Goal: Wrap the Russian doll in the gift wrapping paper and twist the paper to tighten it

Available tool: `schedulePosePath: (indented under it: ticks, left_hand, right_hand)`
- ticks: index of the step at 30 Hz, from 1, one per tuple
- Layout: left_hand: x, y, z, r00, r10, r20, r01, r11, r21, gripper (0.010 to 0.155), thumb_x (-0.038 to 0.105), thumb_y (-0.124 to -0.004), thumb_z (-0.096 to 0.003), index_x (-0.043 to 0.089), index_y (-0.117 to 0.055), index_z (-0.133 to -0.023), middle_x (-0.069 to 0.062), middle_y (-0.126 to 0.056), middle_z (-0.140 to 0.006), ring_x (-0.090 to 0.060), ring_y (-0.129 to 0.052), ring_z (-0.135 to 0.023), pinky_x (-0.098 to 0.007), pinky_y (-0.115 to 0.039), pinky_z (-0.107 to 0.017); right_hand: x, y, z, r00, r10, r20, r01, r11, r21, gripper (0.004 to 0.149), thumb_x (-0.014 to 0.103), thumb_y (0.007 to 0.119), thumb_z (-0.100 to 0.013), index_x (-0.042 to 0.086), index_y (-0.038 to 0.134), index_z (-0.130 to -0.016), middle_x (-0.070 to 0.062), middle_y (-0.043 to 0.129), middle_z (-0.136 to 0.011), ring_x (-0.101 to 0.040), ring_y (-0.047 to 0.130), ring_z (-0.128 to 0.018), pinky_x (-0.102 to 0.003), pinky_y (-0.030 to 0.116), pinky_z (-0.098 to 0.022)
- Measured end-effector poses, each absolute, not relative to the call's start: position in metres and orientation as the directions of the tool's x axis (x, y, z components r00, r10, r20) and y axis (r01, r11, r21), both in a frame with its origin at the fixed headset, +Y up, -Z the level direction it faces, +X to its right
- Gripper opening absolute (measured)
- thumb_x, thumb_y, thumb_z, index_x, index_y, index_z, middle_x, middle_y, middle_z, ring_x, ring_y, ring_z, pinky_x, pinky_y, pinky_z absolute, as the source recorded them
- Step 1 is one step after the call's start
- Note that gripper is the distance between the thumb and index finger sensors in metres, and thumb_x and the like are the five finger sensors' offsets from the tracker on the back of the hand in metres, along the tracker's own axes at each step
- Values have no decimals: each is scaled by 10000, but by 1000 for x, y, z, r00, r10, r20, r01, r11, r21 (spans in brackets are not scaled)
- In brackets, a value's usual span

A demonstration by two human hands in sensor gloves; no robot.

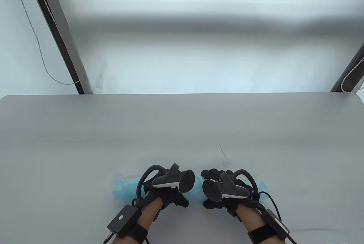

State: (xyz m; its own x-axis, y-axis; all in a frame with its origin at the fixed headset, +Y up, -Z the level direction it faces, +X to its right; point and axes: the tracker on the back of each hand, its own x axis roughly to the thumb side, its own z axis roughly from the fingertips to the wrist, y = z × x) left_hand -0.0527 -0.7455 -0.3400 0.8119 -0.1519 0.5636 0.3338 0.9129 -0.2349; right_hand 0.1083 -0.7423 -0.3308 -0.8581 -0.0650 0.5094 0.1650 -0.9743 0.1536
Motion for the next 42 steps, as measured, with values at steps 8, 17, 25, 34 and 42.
schedulePosePath:
  ticks: [8, 17, 25, 34, 42]
  left_hand:
    - [-43, -752, -332, 709, -200, 676, 335, 939, -73, 1247, 686, -898, -364, 146, -61, -1115, -263, -314, -1258, -640, -559, -1079, -759, -522, -726]
    - [-43, -754, -338, 697, -216, 683, 307, 952, -12, 1120, 734, -931, -327, 279, -279, -1115, -81, -704, -1120, -412, -894, -939, -651, -743, -651]
    - [-56, -742, -327, 722, -271, 637, 258, 959, 116, 1108, 727, -961, -314, 312, -322, -1119, -70, -722, -1111, -381, -884, -939, -653, -741, -634]
    - [-79, -696, -307, 739, -403, 539, 223, 903, 368, 1121, 697, -973, -330, 320, -271, -1119, -58, -658, -1145, -385, -807, -989, -669, -670, -682]
    - [-73, -695, -302, 695, -505, 513, 257, 840, 479, 1117, 684, -979, -337, 341, -249, -1110, -40, -624, -1160, -379, -771, -1012, -669, -630, -706]
  right_hand:
    - [126, -744, -354, -895, 254, 367, -30, -854, 519, 1080, 709, 971, -385, 44, 613, -1157, -265, 836, -1025, -339, 949, -770, -567, 754, -664]
    - [131, -748, -353, -890, 303, 339, -82, -840, 536, 1088, 708, 950, -402, 45, 563, -1174, -267, 794, -1053, -334, 925, -793, -570, 736, -678]
    - [141, -725, -342, -861, 342, 376, -116, -852, 510, 1141, 748, 850, -434, 83, 397, -1243, -276, 650, -1196, -434, 794, -990, -640, 641, -749]
    - [200, -670, -343, -687, 677, 264, -571, -728, 380, 766, 706, 577, -593, 172, 725, -1121, -258, 836, -1102, -439, 891, -916, -627, 698, -704]
    - [181, -706, -348, -758, 587, 284, -349, -733, 584, 1191, 762, 835, -400, 41, 406, -1245, -354, 543, -1255, -525, 738, -1062, -658, 642, -748]
